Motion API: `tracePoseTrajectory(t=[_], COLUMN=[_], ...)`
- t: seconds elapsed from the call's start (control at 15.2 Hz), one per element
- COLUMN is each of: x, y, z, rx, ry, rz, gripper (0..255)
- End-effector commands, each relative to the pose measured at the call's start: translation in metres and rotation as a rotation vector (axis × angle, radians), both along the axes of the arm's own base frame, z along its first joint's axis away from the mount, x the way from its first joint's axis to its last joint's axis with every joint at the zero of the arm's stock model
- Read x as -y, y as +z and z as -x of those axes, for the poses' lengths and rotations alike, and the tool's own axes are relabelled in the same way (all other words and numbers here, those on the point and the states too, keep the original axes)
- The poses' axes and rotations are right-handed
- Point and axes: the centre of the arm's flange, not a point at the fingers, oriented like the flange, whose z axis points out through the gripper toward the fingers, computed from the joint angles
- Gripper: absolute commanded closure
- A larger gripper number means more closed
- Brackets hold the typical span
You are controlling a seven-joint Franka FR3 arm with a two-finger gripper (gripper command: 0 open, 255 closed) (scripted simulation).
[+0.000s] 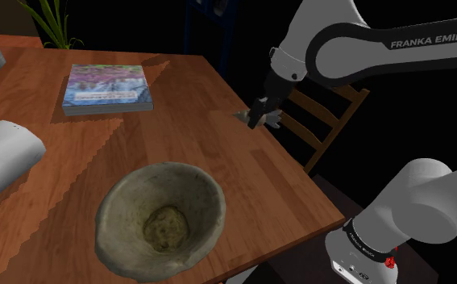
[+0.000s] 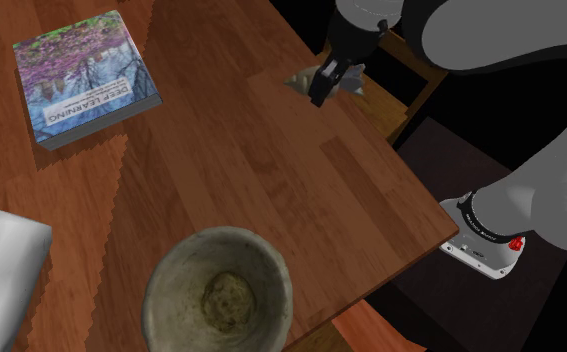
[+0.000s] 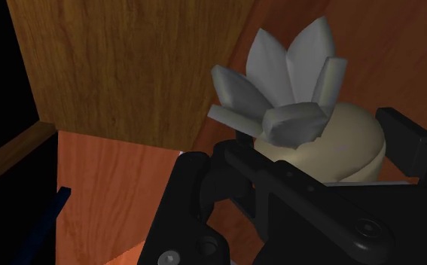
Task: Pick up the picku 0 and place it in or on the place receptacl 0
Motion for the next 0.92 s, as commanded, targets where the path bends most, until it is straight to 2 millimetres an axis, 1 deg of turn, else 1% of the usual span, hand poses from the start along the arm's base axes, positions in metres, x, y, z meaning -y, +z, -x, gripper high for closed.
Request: tracePoseTrajectory(t=[0.0,0.86], x=[0.000,0.000], y=[0.010,0.079], z=[0.000,0.000], rx=[0.000,0.000], ry=[0.000,0.000], rz=[0.000,0.000], gripper=[255,255])
